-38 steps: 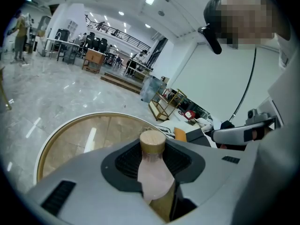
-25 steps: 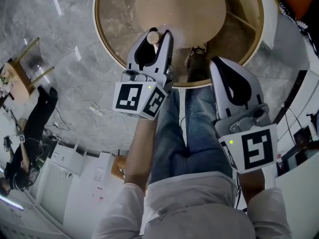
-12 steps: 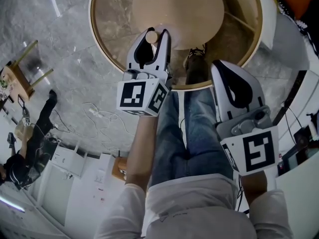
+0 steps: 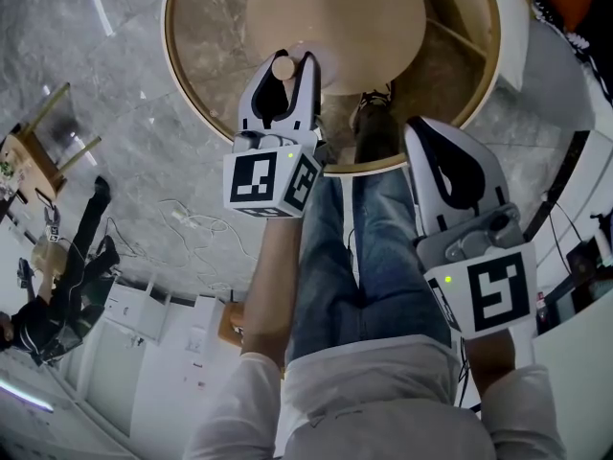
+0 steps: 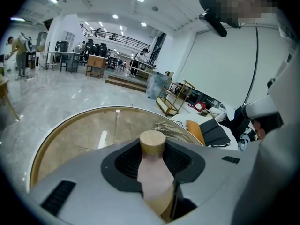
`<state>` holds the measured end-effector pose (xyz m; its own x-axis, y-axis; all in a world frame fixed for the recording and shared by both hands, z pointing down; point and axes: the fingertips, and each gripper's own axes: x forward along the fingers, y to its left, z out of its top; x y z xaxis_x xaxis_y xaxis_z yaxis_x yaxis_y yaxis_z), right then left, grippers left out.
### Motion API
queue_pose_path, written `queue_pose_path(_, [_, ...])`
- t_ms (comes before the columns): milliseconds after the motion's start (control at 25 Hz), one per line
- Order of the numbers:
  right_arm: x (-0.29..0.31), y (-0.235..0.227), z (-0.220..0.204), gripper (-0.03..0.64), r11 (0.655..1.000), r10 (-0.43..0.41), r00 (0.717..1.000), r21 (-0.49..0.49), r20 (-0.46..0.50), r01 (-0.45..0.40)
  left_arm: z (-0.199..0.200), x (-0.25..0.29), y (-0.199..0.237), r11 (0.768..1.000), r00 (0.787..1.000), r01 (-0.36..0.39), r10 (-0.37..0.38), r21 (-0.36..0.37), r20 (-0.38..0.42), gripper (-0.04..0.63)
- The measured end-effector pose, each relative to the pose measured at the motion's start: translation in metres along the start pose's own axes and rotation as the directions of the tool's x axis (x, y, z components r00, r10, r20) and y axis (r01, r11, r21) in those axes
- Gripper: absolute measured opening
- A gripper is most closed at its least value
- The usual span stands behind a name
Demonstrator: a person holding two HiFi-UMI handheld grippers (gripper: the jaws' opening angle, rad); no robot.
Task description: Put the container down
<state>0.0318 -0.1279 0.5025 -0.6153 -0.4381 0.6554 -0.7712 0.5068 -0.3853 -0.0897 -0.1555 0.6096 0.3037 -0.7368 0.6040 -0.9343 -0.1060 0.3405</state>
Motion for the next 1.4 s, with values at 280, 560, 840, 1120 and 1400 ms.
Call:
queue_pose_path(280, [-0.003, -0.003, -0.007, 0.017, 1.000, -0.002, 1.000, 0.009, -0.012, 0.002, -0.005, 0.002, 0.004, 1.000, 1.000, -0.026, 0.026, 0.009, 0.003, 0.146])
queue_pose_path(560, [-0.003, -0.001, -0.008, 0.015, 1.000, 0.009, 1.000, 0.017, -0.005, -0.009, -0.010, 0.006, 0.006, 0.999, 0.999, -0.040, 0.040, 0.017, 0.000, 0.146])
queue_pose_path(840, [-0.004, -0.002, -0.010, 0.015, 1.000, 0.008, 1.000, 0.021, -0.009, -0.008, -0.016, 0.009, 0.005, 0.998, 0.998, -0.056, 0.056, 0.017, 0.002, 0.146])
queue_pose_path(1120, [-0.003, -0.009, -0.015, 0.015, 0.999, -0.009, 1.000, 0.040, -0.022, 0.010, -0.016, 0.013, 0.007, 0.997, 0.998, -0.068, 0.068, 0.027, 0.011, 0.146])
queue_pose_path(1400, [-0.004, -0.009, -0.015, 0.015, 0.999, -0.013, 1.000, 0.041, -0.026, 0.014, -0.018, 0.015, 0.005, 0.995, 0.998, -0.069, 0.067, 0.071, 0.022, 0.146])
